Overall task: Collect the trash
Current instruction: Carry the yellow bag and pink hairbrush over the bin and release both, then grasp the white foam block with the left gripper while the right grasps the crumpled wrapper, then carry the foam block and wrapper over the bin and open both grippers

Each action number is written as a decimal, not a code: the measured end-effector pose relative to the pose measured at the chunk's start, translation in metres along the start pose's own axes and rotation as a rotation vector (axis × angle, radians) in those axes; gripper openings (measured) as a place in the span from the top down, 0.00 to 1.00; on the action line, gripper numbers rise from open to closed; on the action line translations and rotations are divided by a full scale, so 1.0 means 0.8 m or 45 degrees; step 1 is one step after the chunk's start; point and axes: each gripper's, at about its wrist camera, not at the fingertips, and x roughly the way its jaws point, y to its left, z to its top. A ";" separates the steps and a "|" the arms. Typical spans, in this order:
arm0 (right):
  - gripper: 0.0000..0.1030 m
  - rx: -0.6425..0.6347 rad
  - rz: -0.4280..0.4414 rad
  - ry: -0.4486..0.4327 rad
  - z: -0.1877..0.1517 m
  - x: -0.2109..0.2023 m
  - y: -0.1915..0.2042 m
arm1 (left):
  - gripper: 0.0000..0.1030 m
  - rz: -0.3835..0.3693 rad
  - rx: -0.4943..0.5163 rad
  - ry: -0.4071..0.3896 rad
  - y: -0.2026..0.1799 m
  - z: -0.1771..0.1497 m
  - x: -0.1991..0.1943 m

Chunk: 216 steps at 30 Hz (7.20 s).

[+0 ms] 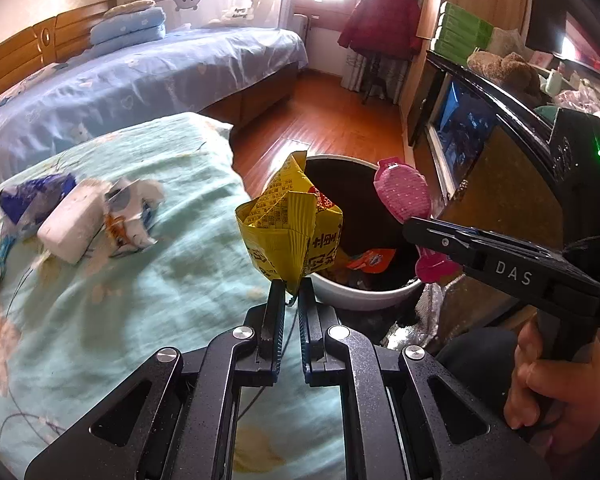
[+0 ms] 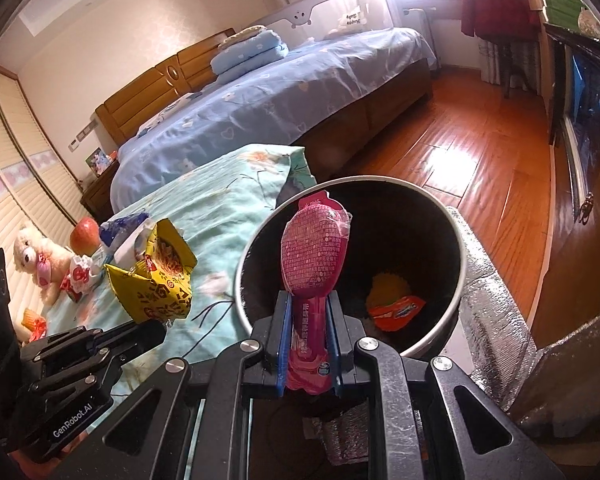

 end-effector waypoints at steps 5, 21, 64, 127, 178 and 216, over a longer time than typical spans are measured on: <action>0.85 0.013 -0.009 0.001 0.008 0.004 -0.010 | 0.94 -0.001 0.013 0.011 -0.007 0.010 0.010; 0.85 0.028 -0.023 0.031 0.028 0.027 -0.033 | 0.94 0.001 0.037 0.045 -0.020 0.035 0.045; 0.45 0.103 -0.017 0.028 0.042 0.029 -0.050 | 0.59 0.006 -0.032 0.044 -0.011 0.041 0.044; 0.57 -0.235 0.258 0.160 0.021 0.120 0.182 | 0.42 0.148 -0.253 0.037 0.239 0.006 0.016; 0.94 -0.141 0.180 0.030 -0.011 0.018 0.092 | 0.63 -0.014 -0.158 -0.076 0.081 -0.029 -0.030; 0.94 0.000 0.062 -0.037 0.006 -0.009 -0.001 | 0.63 -0.055 -0.007 -0.036 -0.001 0.018 0.008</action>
